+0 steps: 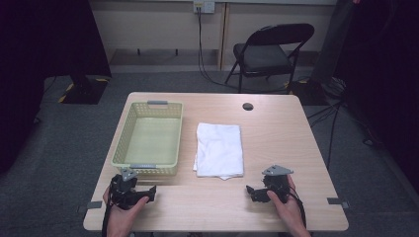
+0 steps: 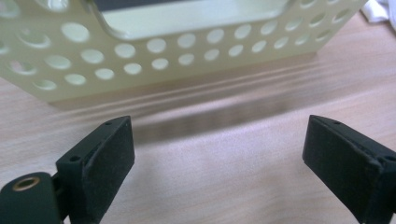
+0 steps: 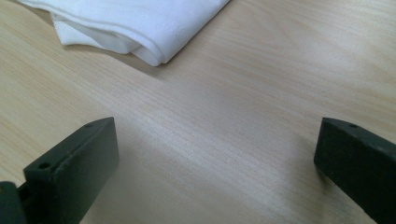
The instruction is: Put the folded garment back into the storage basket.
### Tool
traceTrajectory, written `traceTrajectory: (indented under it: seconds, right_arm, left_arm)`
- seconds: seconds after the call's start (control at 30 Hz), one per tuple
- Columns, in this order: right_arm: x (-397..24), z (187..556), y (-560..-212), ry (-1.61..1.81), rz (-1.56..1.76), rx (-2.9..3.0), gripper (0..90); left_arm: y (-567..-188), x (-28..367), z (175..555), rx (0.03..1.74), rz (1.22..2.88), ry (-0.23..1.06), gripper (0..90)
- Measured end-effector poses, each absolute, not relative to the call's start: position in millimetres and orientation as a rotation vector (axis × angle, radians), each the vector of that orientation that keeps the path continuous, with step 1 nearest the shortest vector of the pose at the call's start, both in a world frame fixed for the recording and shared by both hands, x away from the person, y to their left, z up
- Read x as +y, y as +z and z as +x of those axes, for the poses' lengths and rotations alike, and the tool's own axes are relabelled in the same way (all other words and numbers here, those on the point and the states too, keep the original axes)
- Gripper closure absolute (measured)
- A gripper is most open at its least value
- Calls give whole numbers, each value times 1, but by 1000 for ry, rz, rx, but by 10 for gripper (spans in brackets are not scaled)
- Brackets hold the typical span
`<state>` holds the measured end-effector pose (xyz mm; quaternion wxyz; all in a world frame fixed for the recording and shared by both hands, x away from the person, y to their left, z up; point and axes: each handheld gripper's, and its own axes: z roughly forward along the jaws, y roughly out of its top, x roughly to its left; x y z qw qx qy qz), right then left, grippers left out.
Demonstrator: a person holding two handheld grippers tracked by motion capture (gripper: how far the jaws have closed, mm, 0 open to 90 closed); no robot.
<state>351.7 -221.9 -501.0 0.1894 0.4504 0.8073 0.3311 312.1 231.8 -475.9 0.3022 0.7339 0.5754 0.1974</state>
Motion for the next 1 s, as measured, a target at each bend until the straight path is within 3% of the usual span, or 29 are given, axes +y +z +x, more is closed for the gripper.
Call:
traceTrajectory:
  seconds: [1.0]
  right_arm:
    - [-222, 352, -501, 931, 1266, 2269, 0]
  left_arm:
    - [-451, 232, 297, 1470, 1893, 574, 91]
